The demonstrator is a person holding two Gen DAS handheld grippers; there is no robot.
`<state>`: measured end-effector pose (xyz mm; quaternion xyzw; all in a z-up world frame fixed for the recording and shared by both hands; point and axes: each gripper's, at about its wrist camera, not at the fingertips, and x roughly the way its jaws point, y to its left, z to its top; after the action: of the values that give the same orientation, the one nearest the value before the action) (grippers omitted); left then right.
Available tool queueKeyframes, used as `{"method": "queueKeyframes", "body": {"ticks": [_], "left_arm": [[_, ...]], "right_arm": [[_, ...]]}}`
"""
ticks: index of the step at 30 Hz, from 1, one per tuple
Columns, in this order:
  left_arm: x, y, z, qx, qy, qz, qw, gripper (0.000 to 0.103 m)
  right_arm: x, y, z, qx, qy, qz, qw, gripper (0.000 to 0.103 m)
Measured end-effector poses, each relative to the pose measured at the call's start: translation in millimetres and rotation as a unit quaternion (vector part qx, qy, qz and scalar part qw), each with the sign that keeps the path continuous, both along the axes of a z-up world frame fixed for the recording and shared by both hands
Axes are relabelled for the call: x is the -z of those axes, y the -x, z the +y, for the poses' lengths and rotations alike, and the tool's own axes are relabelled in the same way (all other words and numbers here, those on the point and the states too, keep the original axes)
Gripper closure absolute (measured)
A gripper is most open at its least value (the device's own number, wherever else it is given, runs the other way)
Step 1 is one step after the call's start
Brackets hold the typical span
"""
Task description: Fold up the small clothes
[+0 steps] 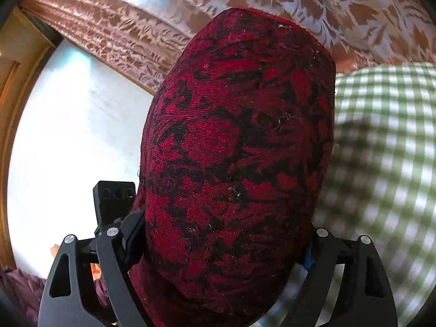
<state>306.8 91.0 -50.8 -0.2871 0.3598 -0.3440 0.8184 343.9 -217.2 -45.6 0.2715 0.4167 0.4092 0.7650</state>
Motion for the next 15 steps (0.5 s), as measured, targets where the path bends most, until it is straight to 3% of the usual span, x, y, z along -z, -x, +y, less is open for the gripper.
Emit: {"method": "queueKeyframes", "body": {"ticks": [5, 8, 10, 15], "left_arm": [[15, -49, -16, -0.014, -0.044, 0.018, 0.9988, 0.039], [40, -68, -33, -0.013, -0.091, 0.053, 0.9944, 0.040], [45, -69, -42, -0.016, -0.115, 0.046, 0.9922, 0.034], [29, -55, -44, -0.043, -0.153, 0.028, 0.9869, 0.029]], "right_arm": [[22, -56, -5, 0.007, 0.017, 0.031, 0.999, 0.017], [60, -80, -14, 0.037, 0.054, 0.089, 0.994, 0.008], [78, -84, -18, 0.045, 0.057, 0.106, 0.992, 0.003], [68, -72, -26, 0.064, 0.069, 0.096, 0.991, 0.003]]}}
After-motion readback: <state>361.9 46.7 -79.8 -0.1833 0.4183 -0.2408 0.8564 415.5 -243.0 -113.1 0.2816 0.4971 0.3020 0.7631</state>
